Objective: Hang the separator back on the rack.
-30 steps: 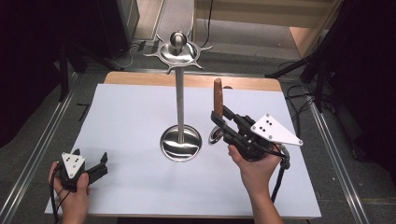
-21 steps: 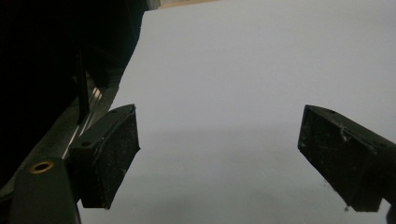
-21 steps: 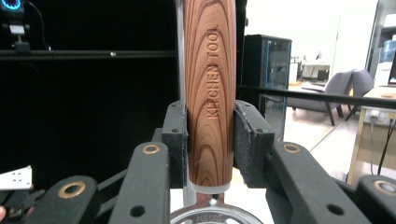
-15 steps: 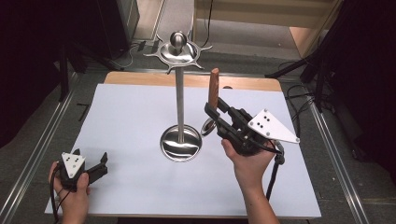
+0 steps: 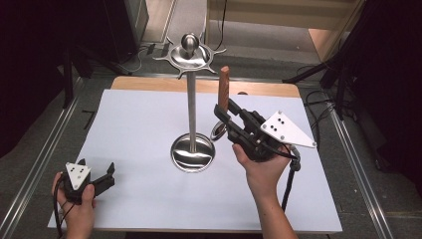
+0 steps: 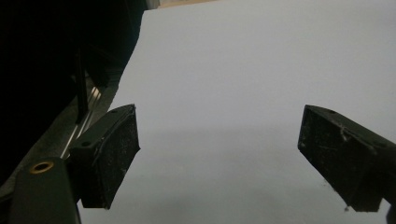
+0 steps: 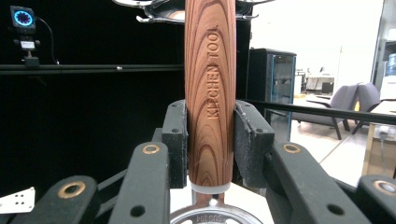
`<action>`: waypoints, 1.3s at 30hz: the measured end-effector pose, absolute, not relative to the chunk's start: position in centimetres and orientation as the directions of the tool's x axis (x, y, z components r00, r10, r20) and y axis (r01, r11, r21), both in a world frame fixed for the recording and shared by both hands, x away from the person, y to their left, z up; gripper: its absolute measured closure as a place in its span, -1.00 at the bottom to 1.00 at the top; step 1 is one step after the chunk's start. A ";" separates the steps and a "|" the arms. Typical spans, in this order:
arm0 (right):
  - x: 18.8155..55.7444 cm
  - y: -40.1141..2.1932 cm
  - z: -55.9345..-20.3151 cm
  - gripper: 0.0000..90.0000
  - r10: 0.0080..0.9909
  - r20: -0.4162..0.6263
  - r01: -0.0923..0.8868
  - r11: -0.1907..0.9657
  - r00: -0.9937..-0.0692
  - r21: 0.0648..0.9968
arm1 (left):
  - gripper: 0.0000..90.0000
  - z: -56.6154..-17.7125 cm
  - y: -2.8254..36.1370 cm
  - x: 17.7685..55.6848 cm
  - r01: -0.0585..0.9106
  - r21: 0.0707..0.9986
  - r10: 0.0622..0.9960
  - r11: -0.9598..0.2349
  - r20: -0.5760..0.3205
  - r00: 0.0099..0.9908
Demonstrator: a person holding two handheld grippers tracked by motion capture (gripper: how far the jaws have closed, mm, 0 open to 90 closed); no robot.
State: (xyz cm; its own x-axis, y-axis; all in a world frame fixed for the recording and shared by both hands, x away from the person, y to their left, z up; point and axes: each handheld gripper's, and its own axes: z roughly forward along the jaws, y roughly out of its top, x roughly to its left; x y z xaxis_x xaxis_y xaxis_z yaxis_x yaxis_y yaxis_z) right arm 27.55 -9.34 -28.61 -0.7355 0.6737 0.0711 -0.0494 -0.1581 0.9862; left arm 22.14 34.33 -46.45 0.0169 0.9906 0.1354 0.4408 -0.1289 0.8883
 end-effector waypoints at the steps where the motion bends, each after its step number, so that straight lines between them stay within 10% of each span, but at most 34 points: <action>1: 27.6 -9.3 -28.6 0.54 0.674 0.071 -0.049 -0.158 -0.736 0.986 | -0.70 -46.4 34.3 22.1 0.441 0.888 0.991 -0.129 0.135 0.017; 39: 28.5 -7.9 -28.5 0.54 0.667 0.074 -0.051 -0.167 -0.741 0.985 | -0.70 -46.4 34.3 22.2 0.442 0.888 0.991 -0.129 0.135 0.018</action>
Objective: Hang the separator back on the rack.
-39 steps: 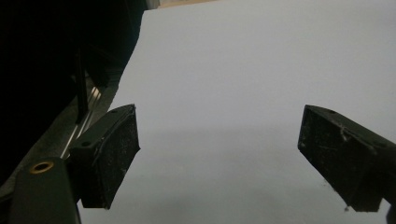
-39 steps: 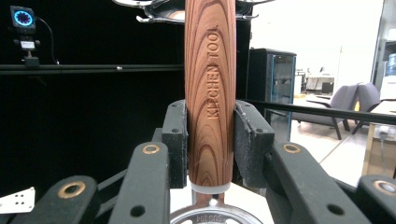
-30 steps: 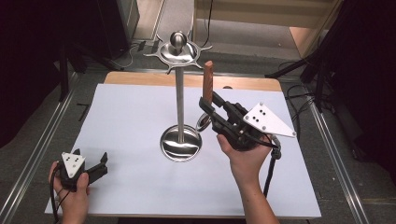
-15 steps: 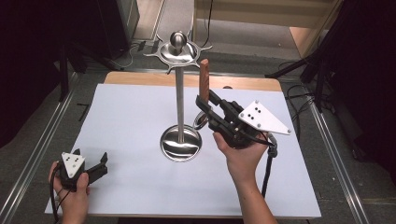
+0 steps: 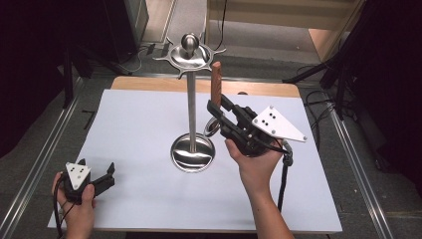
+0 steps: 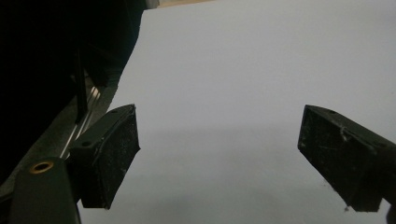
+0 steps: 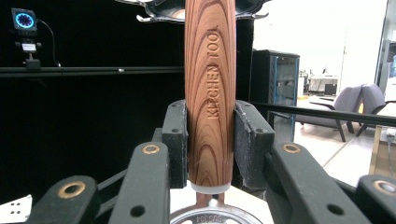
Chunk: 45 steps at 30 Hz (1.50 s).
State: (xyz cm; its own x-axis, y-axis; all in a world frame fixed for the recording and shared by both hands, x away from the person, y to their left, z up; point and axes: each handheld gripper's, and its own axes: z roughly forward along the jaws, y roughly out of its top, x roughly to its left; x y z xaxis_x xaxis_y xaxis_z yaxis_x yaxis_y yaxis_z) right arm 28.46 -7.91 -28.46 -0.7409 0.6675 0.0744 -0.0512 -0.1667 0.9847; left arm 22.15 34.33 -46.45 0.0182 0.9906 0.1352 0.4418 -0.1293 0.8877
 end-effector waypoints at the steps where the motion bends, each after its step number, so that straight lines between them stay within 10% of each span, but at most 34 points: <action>1: 28.5 -7.9 -28.5 0.54 0.667 0.077 -0.050 -0.169 -0.741 0.984 | -0.70 -46.4 34.3 22.2 0.442 0.888 0.991 -0.129 0.135 0.018; 45: 28.8 -7.4 -29.9 0.54 0.684 0.050 -0.083 -0.160 -0.728 0.984 | -0.70 -46.4 34.3 22.1 0.442 0.887 0.990 -0.131 0.137 0.020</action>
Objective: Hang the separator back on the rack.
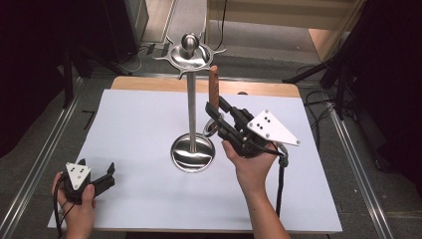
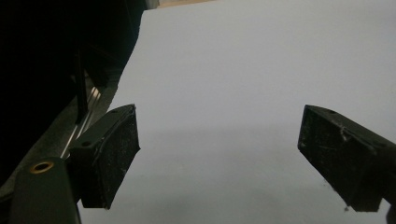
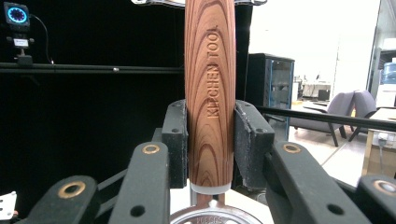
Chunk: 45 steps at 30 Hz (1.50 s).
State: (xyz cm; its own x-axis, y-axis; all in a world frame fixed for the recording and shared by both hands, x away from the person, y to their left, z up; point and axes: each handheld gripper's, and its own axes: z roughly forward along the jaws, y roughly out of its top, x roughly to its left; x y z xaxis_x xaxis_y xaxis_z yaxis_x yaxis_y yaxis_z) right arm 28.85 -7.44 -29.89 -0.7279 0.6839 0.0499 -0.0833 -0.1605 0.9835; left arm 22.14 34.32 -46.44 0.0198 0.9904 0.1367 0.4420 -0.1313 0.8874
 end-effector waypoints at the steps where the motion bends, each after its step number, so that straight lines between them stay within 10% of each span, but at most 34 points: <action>1: 28.8 -7.4 -29.9 0.54 0.684 0.050 -0.083 -0.160 -0.728 0.984 | -0.70 -46.4 34.3 22.1 0.442 0.887 0.990 -0.132 0.137 0.020; 18: 28.6 -7.8 -29.5 0.24 0.685 0.051 -0.084 -0.163 -0.727 0.983 | -0.70 -46.4 34.3 22.1 0.442 0.887 0.990 -0.132 0.137 0.020; 29: 27.6 -8.9 -29.3 -0.63 0.769 0.046 -0.046 -0.098 -0.637 0.994 | -0.70 -46.4 34.3 22.1 0.442 0.887 0.990 -0.131 0.137 0.019; 45: 28.0 -11.8 -31.2 -1.00 0.818 0.065 0.024 -0.062 -0.571 0.998 | -0.70 -46.4 34.3 22.1 0.442 0.887 0.990 -0.134 0.139 0.020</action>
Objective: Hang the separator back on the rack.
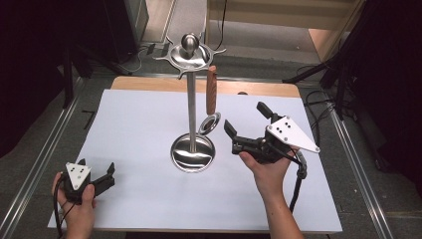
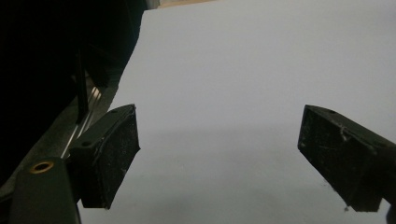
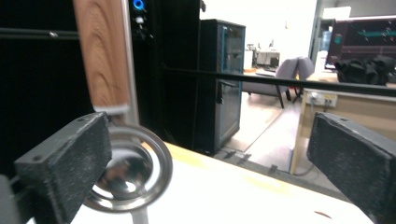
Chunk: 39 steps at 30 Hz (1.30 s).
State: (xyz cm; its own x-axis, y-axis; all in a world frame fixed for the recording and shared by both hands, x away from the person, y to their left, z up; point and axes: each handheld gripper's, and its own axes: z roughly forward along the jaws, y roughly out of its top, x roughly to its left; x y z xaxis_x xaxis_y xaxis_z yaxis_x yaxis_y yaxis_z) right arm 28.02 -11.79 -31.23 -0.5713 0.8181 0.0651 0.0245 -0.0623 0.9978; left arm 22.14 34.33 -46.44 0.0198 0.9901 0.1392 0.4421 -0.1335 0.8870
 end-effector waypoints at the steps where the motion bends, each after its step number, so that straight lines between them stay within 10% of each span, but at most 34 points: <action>1: 28.0 -12.0 -31.4 -1.00 0.819 0.063 0.029 -0.057 -0.570 0.998 | -0.70 -46.4 34.3 22.1 0.442 0.887 0.990 -0.133 0.139 0.020; 39: 27.6 -18.2 -41.1 -1.00 0.888 0.003 0.210 0.106 -0.460 0.972 | -0.70 -46.4 34.3 22.1 0.438 0.889 0.990 -0.132 0.138 0.019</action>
State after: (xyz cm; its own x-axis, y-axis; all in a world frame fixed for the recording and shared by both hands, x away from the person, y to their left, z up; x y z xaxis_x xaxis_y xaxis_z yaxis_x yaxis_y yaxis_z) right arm 27.57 -18.23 -41.06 -0.4596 0.8881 0.0025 0.2095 0.1056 0.9721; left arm 22.08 34.34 -46.44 0.0191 0.9902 0.1380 0.4376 -0.1324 0.8894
